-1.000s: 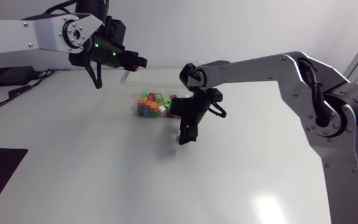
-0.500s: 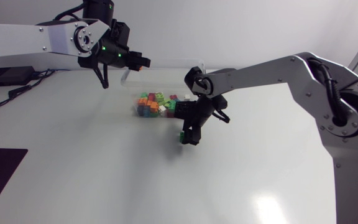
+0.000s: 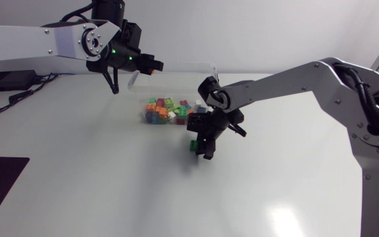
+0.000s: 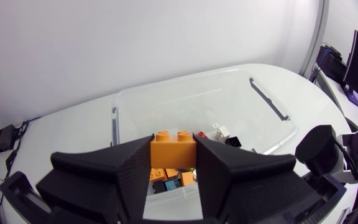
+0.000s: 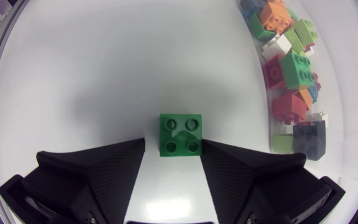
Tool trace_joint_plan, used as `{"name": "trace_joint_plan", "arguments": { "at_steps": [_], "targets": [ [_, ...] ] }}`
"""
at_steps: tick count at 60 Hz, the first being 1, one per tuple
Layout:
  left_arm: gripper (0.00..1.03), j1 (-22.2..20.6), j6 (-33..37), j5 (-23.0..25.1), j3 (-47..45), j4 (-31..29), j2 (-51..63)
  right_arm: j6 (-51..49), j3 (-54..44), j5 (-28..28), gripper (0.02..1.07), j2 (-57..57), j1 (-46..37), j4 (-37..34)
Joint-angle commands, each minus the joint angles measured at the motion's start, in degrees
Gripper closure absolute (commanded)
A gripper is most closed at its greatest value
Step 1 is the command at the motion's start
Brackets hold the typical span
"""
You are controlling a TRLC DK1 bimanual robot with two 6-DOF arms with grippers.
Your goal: Place the duplo bricks in the container
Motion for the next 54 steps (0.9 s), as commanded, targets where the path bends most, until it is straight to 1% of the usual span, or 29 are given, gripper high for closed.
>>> {"name": "trace_joint_plan", "arguments": {
  "at_steps": [1,2,9,18,21,23,26,28,32,34,35,37,38,39,48,54],
  "targets": [
    [0.92,-0.3,-1.2,-0.1,2.3,0.3,1.4,0.3,-2.6,0.1,0.78,-0.8,0.3,0.5],
    [0.92,-0.3,-1.2,-0.1,2.4,0.3,1.5,0.4,-2.7,0.0,0.82,-1.0,0.3,0.5],
    [0.92,-0.3,-1.9,-0.2,3.4,0.2,2.3,1.8,-3.5,-0.5,0.82,-3.2,-0.4,0.1],
    [0.90,-0.5,-3.6,-0.5,5.7,0.3,4.1,3.1,-5.7,-0.7,0.82,-10.1,-1.4,-1.3],
    [0.82,-0.6,-4.2,-0.5,6.0,0.6,4.4,3.4,-6.0,-0.8,0.82,-12.6,-1.6,-2.2],
    [0.72,-0.7,-4.4,-0.5,6.2,0.9,4.8,3.6,-6.1,-0.8,0.82,-14.1,-1.8,-2.8],
    [0.60,-0.7,-5.0,-0.7,6.8,0.9,5.4,4.1,-6.5,-0.8,0.82,-16.9,-1.9,-3.5],
    [0.55,-0.7,-5.2,-0.8,6.8,1.1,5.5,4.4,-6.6,-0.8,0.82,-18.7,-1.9,-4.2],
    [0.35,-0.5,-5.8,-1.4,6.8,2.8,5.4,5.2,-6.7,-0.7,0.82,-22.2,-1.9,-4.9],
    [0.27,-0.5,-5.9,-1.6,6.8,2.9,5.2,5.7,-6.5,-0.7,0.82,-23.9,-1.7,-5.8],
    [0.18,-0.5,-6.0,-1.6,6.7,3.2,4.9,5.9,-6.4,-0.8,0.82,-24.6,-1.7,-6.1],
    [0.13,-0.4,-6.0,-1.6,6.5,3.7,4.3,6.7,-6.0,-0.8,0.82,-26.4,-1.6,-6.3],
    [0.08,-0.5,-6.0,-1.6,6.0,4.1,3.6,7.1,-5.9,-0.8,0.82,-26.9,-1.6,-6.3],
    [0.06,-0.5,-6.0,-1.6,5.9,4.3,3.1,7.6,-5.7,-0.7,0.82,-27.7,-1.6,-6.3],
    [0.05,-1.1,-5.0,-2.3,2.6,5.1,-1.7,11.7,-2.3,-0.8,0.82,-30.4,-1.9,-6.3],
    [0.05,-1.9,-3.1,-3.3,-1.2,5.1,-5.7,16.0,0.8,-1.2,0.82,-30.5,-3.0,-4.6]
  ]
}}
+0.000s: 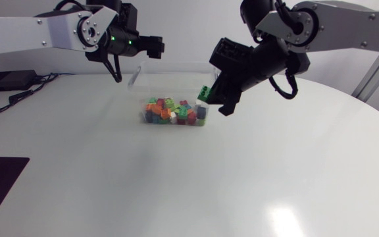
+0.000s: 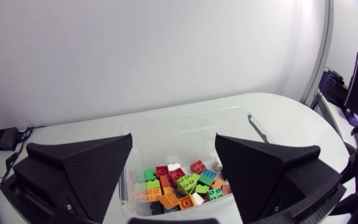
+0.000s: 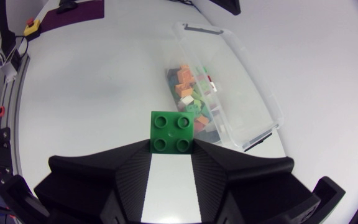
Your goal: Place the duplo bricks in the container
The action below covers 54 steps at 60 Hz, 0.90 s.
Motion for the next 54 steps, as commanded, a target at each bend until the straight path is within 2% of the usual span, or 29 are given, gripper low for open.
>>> {"name": "trace_joint_plan", "arguments": {
  "at_steps": [1,26,54],
  "targets": [
    [0.05,-0.8,1.3,-0.6,-3.5,0.7,-4.3,4.1,2.8,-0.2,0.82,-0.9,-1.1,1.0],
    [0.05,-0.6,6.1,-1.7,-17.0,-2.3,-21.1,18.8,11.6,0.9,0.82,6.5,-1.6,13.7],
    [0.05,1.7,9.3,-1.7,-34.9,0.2,-37.2,26.2,19.7,6.4,0.82,19.2,0.1,25.0]
  ]
}}
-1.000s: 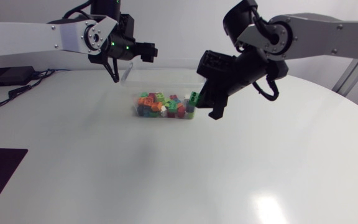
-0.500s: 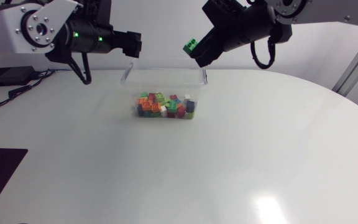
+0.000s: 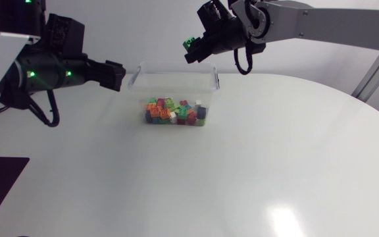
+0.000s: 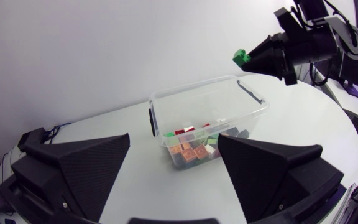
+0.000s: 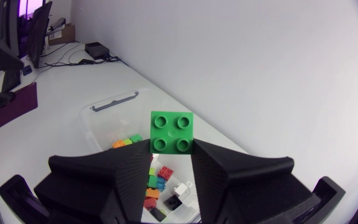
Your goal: Place the duplo bricks in the container
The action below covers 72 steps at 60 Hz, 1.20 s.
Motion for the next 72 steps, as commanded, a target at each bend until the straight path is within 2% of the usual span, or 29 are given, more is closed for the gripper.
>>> {"name": "trace_joint_plan", "arguments": {
  "at_steps": [1,7,10,12,13,14,29,41,49,59,72],
  "targets": [
    [0.05,0.5,1.6,-0.3,-3.4,1.2,-4.4,2.2,2.3,1.1,0.82,3.0,0.7,1.9],
    [0.05,1.5,2.3,-0.3,-6.3,1.3,-7.9,2.1,3.8,4.0,0.81,5.7,1.8,3.6],
    [0.05,1.9,2.6,-0.3,-7.4,1.7,-8.8,2.1,4.7,5.6,0.70,7.1,2.3,4.3],
    [0.05,2.2,2.7,-0.3,-8.2,1.7,-9.6,1.9,5.3,7.2,0.42,8.1,2.7,4.7],
    [0.05,2.4,2.9,-0.3,-8.9,1.7,-10.4,1.7,5.5,8.2,0.13,8.6,3.0,4.8],
    [0.05,2.7,2.9,-0.3,-9.1,1.8,-10.9,1.6,5.5,8.5,0.04,8.8,3.1,5.0],
    [0.05,5.3,4.2,-0.1,-14.6,3.3,-18.9,1.2,-0.1,13.5,0.06,3.0,3.4,10.0],
    [0.05,7.4,4.4,0.2,-18.7,4.8,-26.1,-0.1,-12.2,18.4,0.06,-10.3,3.0,15.8],
    [0.05,9.6,3.9,0.2,-21.6,6.3,-30.6,-0.4,-23.9,23.6,0.06,-21.8,2.7,18.9],
    [0.05,11.9,4.4,0.2,-24.9,7.8,-34.5,-0.4,-36.9,29.1,0.06,-34.5,2.7,20.4],
    [0.05,13.5,4.4,0.2,-27.9,9.6,-38.6,-0.4,-46.8,33.0,0.06,-45.8,1.9,21.7]
  ]
}}
